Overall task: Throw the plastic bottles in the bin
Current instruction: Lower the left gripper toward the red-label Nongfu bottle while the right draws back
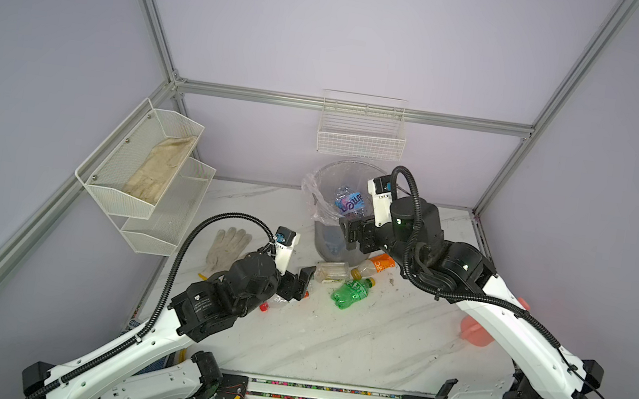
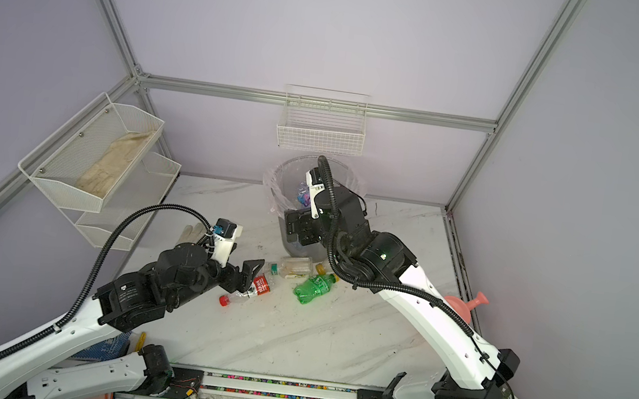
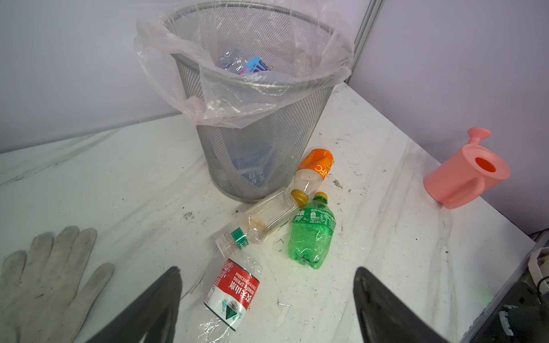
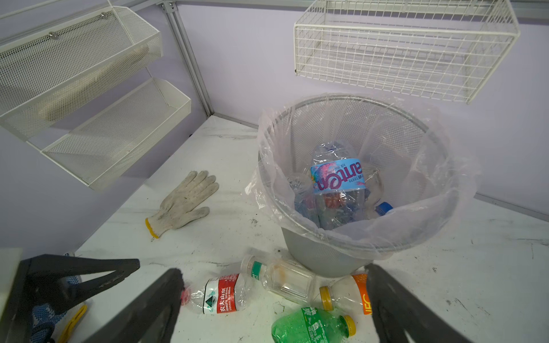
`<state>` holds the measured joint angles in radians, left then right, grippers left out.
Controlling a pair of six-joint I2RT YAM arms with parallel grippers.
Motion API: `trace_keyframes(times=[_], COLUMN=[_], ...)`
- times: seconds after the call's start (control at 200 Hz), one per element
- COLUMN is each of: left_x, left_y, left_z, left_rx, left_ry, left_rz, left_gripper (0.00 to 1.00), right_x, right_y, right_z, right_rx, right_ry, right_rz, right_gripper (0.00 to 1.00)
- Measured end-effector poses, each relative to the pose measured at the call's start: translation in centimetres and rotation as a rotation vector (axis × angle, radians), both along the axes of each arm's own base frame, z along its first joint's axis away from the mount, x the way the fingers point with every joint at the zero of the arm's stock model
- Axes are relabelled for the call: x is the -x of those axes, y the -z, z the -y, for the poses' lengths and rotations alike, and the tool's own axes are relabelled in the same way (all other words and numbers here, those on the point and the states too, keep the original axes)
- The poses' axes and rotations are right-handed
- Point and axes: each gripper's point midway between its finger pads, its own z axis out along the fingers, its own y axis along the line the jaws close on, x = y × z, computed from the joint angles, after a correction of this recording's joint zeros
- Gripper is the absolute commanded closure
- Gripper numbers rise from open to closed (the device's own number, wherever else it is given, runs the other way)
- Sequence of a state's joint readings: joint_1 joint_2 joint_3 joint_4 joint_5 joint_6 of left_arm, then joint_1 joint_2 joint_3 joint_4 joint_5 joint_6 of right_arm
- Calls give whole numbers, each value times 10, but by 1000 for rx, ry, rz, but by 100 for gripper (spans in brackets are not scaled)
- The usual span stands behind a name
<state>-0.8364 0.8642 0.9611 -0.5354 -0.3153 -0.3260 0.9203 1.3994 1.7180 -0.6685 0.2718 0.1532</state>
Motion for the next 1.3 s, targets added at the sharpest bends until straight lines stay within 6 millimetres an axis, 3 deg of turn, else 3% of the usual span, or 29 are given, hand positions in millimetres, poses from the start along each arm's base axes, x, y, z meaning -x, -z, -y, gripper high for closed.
trace_keyframes(times=[0.37,0.56,0.845,1.3], left_x=[-25,-43,-60,-63], left_y=[45,80,135,184], left_z=[-24,-28,-25,-13], left_rx=[16,23,10,-14], left_ry=[-103,-130,-136,-115], left_rz=[-127,-226,-371,-487], left_gripper=[9,8,8,8], right_x=[16,24,39,45], right_y=[2,19,57,64], right_z=[10,11,19,19], right_rx=[-13,3,36,23], right_ry=[-13,-35,-58,-81], right_rz=[-13,-46,-119,-137], right_gripper=[3,3,3,3])
